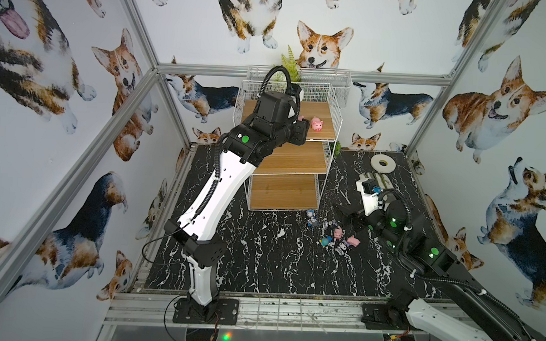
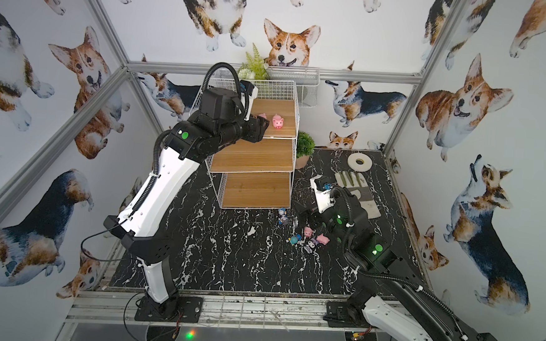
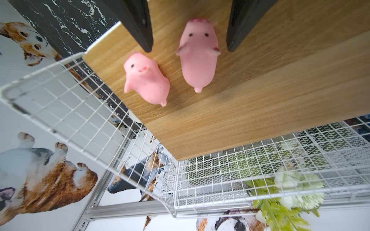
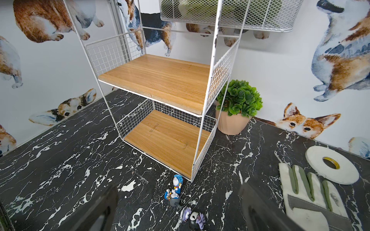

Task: Organize plastic toys on shelves
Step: Place the plastic toy on the shelf.

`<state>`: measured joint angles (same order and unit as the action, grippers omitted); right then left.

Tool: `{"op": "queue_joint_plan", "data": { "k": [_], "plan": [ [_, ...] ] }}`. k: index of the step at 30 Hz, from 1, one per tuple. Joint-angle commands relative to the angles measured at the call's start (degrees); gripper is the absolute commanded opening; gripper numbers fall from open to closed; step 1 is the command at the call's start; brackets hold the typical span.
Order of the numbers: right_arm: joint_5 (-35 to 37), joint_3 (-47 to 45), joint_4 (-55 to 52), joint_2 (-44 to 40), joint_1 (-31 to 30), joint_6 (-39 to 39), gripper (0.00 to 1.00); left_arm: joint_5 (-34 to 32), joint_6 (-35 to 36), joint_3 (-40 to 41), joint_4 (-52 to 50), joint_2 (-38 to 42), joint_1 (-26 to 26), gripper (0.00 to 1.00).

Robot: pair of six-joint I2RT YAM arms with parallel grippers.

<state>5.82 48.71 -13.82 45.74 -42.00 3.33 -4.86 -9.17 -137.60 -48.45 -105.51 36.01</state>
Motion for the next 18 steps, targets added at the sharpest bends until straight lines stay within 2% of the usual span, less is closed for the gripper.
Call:
{"op": "queue_joint_plan", "data": {
  "k": [1,5,9,15,18],
  "plan": [
    [-0.5,-0.2,0.8,0.0,-0.1,1.0,1.00,3.4,-2.9,2.8,2.7,3.1,-1.5,0.58],
    [-0.6,-0.5,0.8,-0.3,-0.1,1.1,1.00,5.4,-4.7,7.8,5.8,6.1,-3.5,0.48],
    [-0.8,-0.8,0.8,-0.4,-0.1,1.4,1.00,5.6,-5.1,7.4,5.1,5.1,-4.9,0.37],
    [-0.8,-1.4,0.7,-1.3,-0.1,1.3,1.00,3.7,-4.6,5.6,3.6,2.7,-5.2,0.30],
    [-0.7,-1.5,0.5,-1.7,-0.1,1.2,1.00,2.5,-4.1,5.3,3.1,2.3,-5.2,0.30]
  ]
}}
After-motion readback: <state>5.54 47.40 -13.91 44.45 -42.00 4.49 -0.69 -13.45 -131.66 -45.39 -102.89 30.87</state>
